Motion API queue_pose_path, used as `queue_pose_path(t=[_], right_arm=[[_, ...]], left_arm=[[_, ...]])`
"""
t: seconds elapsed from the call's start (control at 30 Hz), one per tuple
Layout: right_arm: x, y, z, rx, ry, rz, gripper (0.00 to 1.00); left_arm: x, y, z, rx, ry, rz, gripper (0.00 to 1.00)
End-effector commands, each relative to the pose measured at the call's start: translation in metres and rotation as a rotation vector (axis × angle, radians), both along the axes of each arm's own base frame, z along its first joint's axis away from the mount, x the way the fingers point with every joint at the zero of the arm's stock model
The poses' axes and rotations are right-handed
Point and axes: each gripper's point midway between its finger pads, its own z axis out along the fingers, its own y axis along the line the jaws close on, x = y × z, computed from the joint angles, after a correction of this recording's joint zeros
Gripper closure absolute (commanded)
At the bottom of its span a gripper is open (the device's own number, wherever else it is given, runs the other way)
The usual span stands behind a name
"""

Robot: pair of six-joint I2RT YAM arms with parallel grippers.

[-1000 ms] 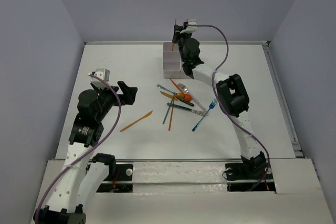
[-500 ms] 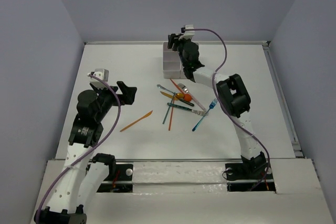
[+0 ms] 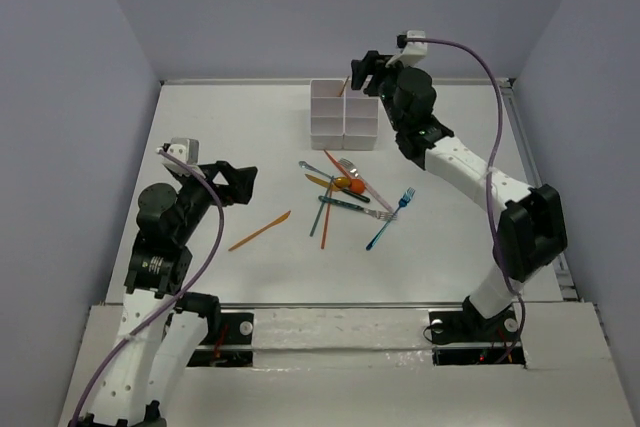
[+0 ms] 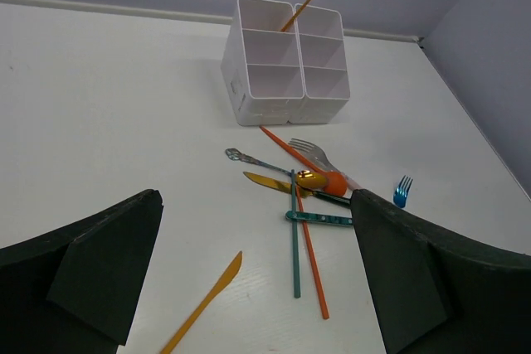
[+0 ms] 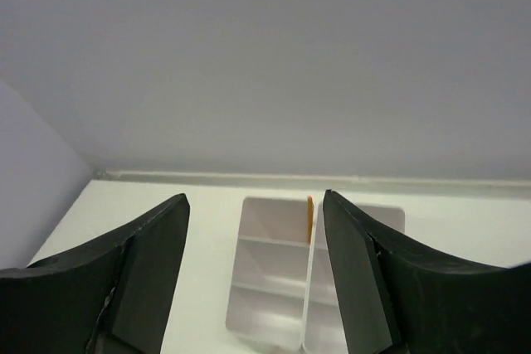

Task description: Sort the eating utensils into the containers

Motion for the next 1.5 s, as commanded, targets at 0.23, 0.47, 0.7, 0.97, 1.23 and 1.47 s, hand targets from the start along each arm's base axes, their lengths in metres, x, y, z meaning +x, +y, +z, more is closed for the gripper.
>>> queue_pose_path(t=[0.23,0.47,0.7,0.97,1.23,1.47], right_arm=[[-0.127,-0.081,-0.168,-0.111,0.664,-0.154,0.42],[-0.194,-0.12,-0.232,-0.178,0.875,-0.22,0.43],[-0.217,-0.115,-0.28,-0.188,1.024,-0.18,0.33],[-0.235,-0.092,-0.302,-0.232,1.101,-0.062,0.3],[-0.247,-0.082,-0.32,-0.314,1.155,-0.018,0.3],[-0.244,-0.091,-0.34,-0.35,1.171,-0.1,0.31]], left_arm=[[-0.017,-0.012,0.029,-0.024,-0.117,-0.053,0.01],[-0.029,-0.016,0.037,-0.029,-0.152,-0.072,0.01],[-0.034,-0.017,0.039,-0.028,-0.159,-0.08,0.01],[-0.036,-0.019,0.04,-0.03,-0.163,-0.089,0.01],[-0.035,-0.018,0.039,-0.029,-0.159,-0.083,0.01],[-0.034,-0.019,0.038,-0.026,-0.155,-0.089,0.01]])
